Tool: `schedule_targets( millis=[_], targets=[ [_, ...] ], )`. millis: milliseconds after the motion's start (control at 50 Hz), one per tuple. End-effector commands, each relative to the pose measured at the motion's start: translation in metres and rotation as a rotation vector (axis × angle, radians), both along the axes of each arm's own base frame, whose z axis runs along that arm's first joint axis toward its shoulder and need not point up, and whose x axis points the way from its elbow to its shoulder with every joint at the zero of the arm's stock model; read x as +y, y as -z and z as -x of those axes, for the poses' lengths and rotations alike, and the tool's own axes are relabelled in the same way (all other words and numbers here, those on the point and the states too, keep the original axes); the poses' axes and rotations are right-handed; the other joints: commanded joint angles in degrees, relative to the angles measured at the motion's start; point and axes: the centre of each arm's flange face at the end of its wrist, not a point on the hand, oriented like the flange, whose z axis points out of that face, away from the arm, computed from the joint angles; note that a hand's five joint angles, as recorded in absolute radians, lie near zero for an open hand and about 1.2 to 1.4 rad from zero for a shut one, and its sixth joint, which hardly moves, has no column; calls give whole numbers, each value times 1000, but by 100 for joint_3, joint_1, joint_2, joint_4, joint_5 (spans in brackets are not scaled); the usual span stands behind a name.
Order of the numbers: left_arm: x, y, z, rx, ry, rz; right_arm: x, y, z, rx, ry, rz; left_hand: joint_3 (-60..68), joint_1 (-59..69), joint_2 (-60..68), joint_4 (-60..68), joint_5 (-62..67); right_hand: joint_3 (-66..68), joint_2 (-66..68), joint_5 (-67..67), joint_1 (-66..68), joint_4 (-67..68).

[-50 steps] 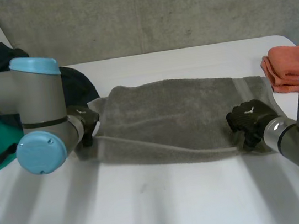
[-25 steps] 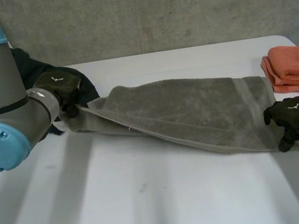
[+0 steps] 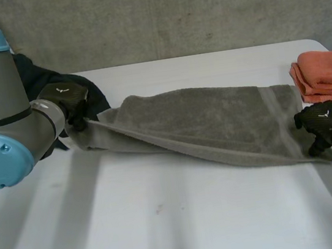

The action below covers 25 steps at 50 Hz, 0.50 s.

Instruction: Fold the laundry.

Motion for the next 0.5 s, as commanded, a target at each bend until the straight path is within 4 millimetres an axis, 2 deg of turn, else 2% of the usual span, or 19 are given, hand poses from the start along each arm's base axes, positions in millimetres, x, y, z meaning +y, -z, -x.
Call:
schedule_targets(
  millis=[20,80,220,300,380,420,440,500],
  targets=[
    [2,3,-5,-6,-10,-12,-15,2,-3,16,14,52,1197,1350,1137,1145,1334,1223,1289,1248,1263,1244],
    [2,4,-6,-7,-12,-20,-18,-3,-3,21,25,71,1197,1350,1137,1145,1334,1544,1610,1569,1583,1565],
    [7,14,-9,-22,-4,-56,-18,-19,-9,7,13,102,1197,1350,1137,1145,1334,4253,4320,4278,4293,4274],
    [7,19,-11,-23,2,-67,-13,-20,-9,-2,7,58,1197,1350,1137,1145,1334,4255,4322,4280,4295,4276],
    [4,20,-12,-20,-4,-55,-5,-24,1,-17,28,-38,1197,1350,1137,1145,1334,4255,4322,4280,4295,4276],
    [2,18,-12,-17,-7,-48,3,-28,7,-43,34,-108,1197,1350,1137,1145,1334,653,719,678,693,674],
    [2,17,-13,-16,-10,-45,6,-30,9,-56,36,-127,1197,1350,1137,1145,1334,-296,-229,-271,-256,-275],
    [0,15,-12,-12,-10,-35,13,-32,13,-104,20,-187,1197,1350,1137,1145,1334,-1093,-1027,-1068,-1053,-1072]
  ],
)
